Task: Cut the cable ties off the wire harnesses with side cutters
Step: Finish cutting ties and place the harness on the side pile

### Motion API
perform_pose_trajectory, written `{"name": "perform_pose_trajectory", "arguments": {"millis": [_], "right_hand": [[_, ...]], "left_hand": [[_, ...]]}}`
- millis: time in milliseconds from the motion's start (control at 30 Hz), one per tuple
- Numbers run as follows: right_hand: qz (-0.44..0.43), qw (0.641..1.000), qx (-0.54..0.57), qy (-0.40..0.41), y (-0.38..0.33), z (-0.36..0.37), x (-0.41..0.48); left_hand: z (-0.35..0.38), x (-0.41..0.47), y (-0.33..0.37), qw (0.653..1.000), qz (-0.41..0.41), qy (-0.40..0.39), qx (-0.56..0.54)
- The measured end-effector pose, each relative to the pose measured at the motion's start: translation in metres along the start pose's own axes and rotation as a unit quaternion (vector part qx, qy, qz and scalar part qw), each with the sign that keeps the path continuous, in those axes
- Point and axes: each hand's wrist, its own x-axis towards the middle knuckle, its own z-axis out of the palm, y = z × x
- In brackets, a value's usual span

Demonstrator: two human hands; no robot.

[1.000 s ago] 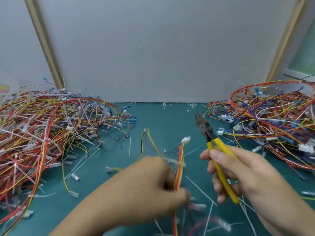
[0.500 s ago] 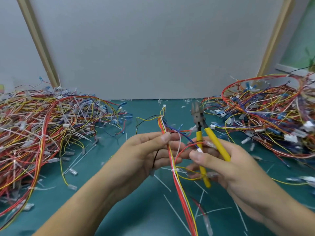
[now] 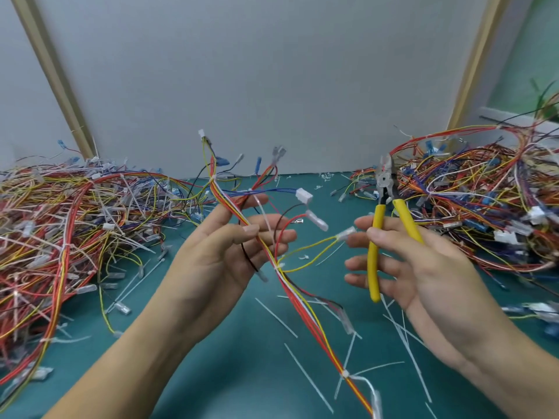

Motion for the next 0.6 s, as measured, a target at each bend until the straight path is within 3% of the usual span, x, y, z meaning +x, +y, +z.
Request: {"name": "perform_pose_trajectory", "arguments": {"millis": [233, 600], "right_hand": [[0.030, 0.999, -0.017, -0.028, -0.001, -0.002, 0.001], [0.094, 0.980, -0.103, -0.141, 0.000, -0.002, 0.001]], "left_hand": [[-0.007, 0.006, 0.005, 0.996, 0.040, 0.062, -0.041], [-0.021, 0.012, 0.016, 0.987, 0.080, 0.130, -0.050]]}}
